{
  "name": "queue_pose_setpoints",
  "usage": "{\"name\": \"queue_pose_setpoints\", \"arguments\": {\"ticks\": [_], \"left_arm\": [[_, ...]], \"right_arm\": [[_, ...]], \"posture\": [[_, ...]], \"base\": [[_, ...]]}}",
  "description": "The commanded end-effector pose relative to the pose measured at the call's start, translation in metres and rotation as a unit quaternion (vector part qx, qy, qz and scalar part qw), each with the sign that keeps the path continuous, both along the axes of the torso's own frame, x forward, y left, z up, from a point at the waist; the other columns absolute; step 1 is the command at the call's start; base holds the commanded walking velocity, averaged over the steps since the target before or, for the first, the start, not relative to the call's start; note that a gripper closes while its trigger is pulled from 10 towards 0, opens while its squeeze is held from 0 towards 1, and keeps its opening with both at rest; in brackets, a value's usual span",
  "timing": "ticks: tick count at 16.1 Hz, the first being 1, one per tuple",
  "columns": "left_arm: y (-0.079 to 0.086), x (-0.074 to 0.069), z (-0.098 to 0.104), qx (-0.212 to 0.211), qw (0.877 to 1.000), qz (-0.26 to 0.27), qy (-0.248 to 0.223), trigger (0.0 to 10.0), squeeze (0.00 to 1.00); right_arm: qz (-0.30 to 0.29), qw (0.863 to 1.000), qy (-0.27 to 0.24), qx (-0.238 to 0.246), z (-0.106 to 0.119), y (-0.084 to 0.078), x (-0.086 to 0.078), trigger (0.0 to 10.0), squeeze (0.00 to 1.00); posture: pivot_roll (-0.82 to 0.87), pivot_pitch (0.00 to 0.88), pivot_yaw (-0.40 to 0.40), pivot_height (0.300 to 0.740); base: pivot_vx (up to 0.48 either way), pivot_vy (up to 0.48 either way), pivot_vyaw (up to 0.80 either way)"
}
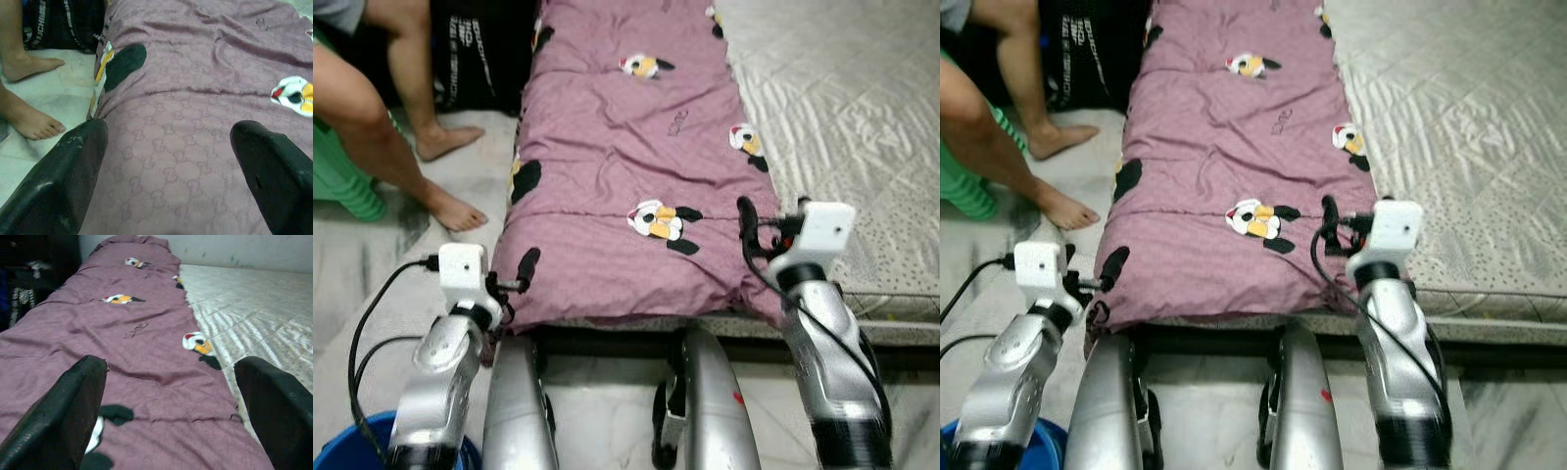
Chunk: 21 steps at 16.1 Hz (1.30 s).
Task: Clean up the room
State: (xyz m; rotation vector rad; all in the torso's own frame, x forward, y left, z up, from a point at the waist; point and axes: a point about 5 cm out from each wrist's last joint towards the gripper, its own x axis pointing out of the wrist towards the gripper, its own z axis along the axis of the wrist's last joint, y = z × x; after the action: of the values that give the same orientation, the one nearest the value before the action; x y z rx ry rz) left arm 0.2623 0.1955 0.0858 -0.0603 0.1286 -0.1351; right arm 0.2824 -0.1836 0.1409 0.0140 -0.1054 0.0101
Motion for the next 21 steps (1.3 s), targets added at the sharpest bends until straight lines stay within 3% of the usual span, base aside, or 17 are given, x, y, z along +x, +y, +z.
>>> {"name": "queue_pose_setpoints", "arguments": {"ticks": [1, 4, 6, 12, 16, 21], "left_arm": [[0.001, -0.003, -0.001, 0.001, 1.0, -0.001, 0.004, 10.0, 0.0], [-0.002, -0.005, -0.005, -0.005, 1.0, -0.001, 0.007, 10.0, 0.0], [-0.004, -0.006, -0.006, -0.009, 1.0, -0.004, 0.01, 10.0, 0.0], [-0.004, -0.003, -0.01, -0.009, 1.0, -0.001, 0.016, 10.0, 0.0], [-0.004, -0.001, -0.009, -0.008, 1.0, 0.002, 0.014, 10.0, 0.0], [-0.003, 0.003, -0.009, -0.007, 1.0, 0.007, 0.012, 10.0, 0.0]], "right_arm": [[0.009, 1.0, 0.008, 0.003, -0.001, 0.002, -0.005, 10.0, 0.0], [0.036, 0.999, 0.017, -0.002, -0.008, 0.012, -0.018, 10.0, 0.0], [0.031, 0.999, 0.023, 0.018, -0.006, 0.016, -0.015, 10.0, 0.0], [0.025, 0.999, 0.018, 0.007, 0.001, 0.01, -0.008, 10.0, 0.0], [0.029, 0.999, 0.013, 0.013, 0.003, 0.014, -0.005, 10.0, 0.0], [0.033, 0.999, 0.017, 0.017, 0.0, 0.018, -0.005, 10.0, 0.0]], "posture": [[0.01, 0.132, -0.032, 0.569], [0.01, 0.125, -0.029, 0.582], [0.01, 0.122, -0.026, 0.612], [0.0, 0.122, -0.03, 0.682], [0.0, 0.119, -0.031, 0.732], [0.0, 0.114, -0.031, 0.74]], "base": [[0.0, 0.0, 0.0], [0.0, 0.0, 0.0], [0.0, 0.0, 0.0], [0.0, 0.0, 0.0], [0.0, 0.0, 0.0], [0.0, 0.0, 0.0]]}}
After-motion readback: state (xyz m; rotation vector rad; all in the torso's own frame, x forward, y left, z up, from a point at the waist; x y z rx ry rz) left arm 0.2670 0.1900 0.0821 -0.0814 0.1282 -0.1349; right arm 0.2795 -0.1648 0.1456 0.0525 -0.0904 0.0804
